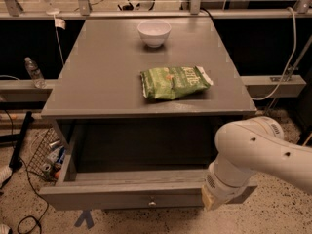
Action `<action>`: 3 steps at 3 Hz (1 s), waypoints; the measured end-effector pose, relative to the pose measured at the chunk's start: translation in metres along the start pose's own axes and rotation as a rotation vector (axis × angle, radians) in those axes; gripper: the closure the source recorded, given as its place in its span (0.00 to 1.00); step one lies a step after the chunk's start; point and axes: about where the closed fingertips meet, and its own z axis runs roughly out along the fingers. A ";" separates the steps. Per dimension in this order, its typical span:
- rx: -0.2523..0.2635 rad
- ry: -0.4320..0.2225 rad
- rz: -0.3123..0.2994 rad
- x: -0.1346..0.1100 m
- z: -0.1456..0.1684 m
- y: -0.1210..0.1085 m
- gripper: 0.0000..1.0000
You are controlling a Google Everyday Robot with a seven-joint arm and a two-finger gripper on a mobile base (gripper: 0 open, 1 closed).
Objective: Close top drawer
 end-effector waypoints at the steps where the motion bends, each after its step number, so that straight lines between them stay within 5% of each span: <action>1: 0.006 -0.072 0.006 -0.019 -0.003 0.001 1.00; 3: -0.015 -0.232 0.010 -0.052 -0.014 0.002 1.00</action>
Offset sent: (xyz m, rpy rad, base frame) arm 0.0526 0.0142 0.0170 0.0876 -0.2515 -0.0631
